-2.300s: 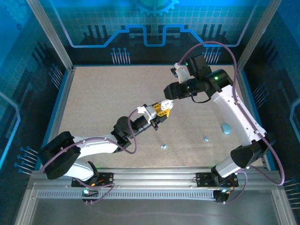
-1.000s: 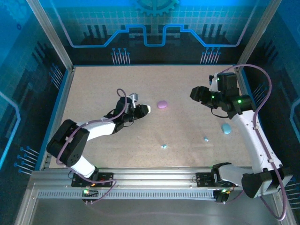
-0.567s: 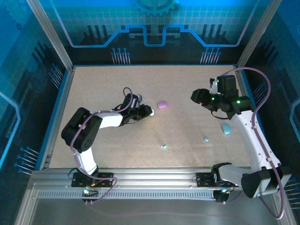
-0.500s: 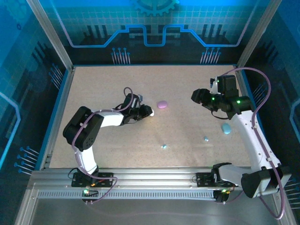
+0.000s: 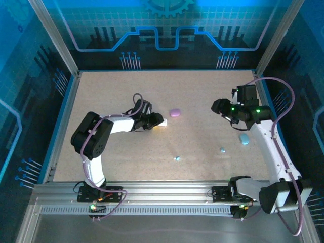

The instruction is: Insert wireless bluetooth earbuds into charging case

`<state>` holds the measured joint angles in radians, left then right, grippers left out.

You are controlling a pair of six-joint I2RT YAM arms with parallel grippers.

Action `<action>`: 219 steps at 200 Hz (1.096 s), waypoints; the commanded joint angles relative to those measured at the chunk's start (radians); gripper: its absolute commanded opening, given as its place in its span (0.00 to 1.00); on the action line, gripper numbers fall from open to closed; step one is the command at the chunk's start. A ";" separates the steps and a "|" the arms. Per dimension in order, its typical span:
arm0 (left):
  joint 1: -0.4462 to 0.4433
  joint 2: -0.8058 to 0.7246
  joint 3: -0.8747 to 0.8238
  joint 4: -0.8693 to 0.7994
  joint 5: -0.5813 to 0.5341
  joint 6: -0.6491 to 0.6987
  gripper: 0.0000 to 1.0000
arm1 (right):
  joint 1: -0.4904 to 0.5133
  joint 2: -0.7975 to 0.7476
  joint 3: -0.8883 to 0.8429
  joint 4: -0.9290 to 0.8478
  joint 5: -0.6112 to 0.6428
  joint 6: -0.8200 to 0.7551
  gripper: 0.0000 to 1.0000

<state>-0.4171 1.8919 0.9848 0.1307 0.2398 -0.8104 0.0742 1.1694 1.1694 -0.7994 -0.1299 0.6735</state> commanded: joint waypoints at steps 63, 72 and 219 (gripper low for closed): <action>0.018 -0.251 -0.041 -0.129 -0.137 0.152 0.58 | -0.300 -0.002 -0.215 0.079 0.222 -0.091 0.60; 0.017 -0.295 -0.056 -0.118 -0.139 0.170 0.60 | -0.355 0.027 -0.216 0.083 0.198 -0.111 0.60; 0.017 -0.684 -0.316 0.135 -0.138 0.332 0.69 | -0.580 0.427 -0.155 0.194 0.009 -0.300 0.70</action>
<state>-0.4076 1.2217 0.6888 0.2100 0.1150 -0.5201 -0.4747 1.5463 0.9901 -0.6331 -0.0673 0.4011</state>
